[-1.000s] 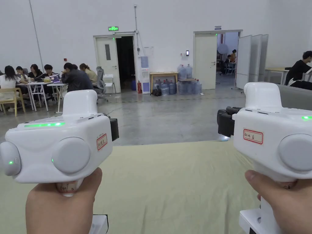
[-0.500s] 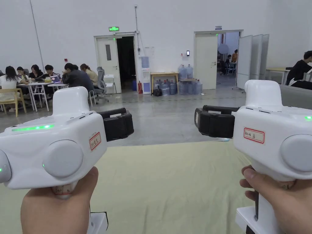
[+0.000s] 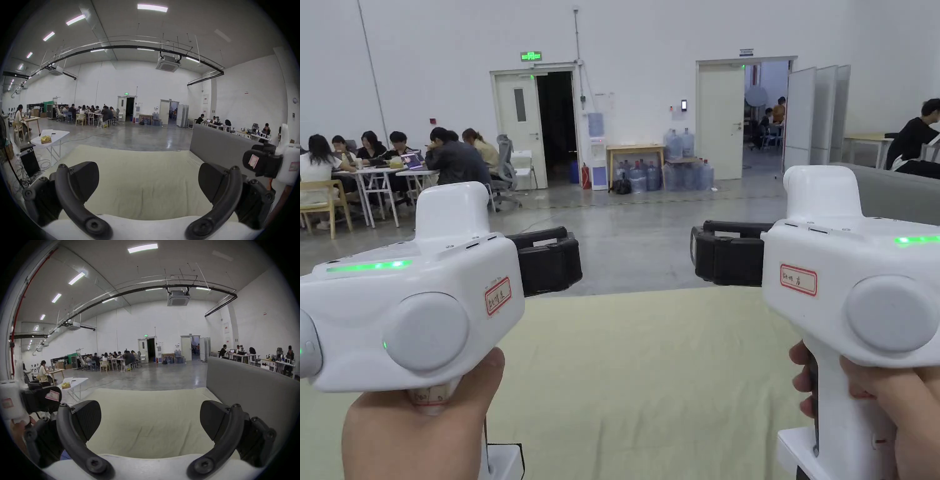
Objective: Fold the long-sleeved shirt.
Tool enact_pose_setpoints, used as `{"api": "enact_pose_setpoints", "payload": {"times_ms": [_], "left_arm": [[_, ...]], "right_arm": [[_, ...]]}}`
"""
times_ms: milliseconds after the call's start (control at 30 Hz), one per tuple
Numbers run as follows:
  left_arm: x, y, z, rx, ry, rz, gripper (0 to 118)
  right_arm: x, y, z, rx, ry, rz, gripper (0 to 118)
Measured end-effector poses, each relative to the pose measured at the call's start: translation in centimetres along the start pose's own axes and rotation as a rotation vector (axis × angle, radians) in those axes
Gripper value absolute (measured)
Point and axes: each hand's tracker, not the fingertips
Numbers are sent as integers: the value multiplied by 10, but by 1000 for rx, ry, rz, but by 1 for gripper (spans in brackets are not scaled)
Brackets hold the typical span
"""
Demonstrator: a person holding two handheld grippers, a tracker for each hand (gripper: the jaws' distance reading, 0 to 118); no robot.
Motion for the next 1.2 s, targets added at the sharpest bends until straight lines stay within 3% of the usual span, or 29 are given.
{"api": "enact_pose_setpoints", "payload": {"times_ms": [133, 267, 433, 1200], "left_arm": [[-1, -1, 0, -3, 11, -10, 118], [1, -2, 0, -3, 29, -30, 118], [1, -4, 0, -11, 11, -1, 118], [5, -1, 7, -13, 16, -18, 118]], "right_arm": [[7, -8, 1, -19, 43, -48, 118], [11, -10, -1, -41, -7, -55, 118], [17, -9, 1, -41, 6, -89, 118], [-2, -7, 5, -26, 20, -22, 118]]}}
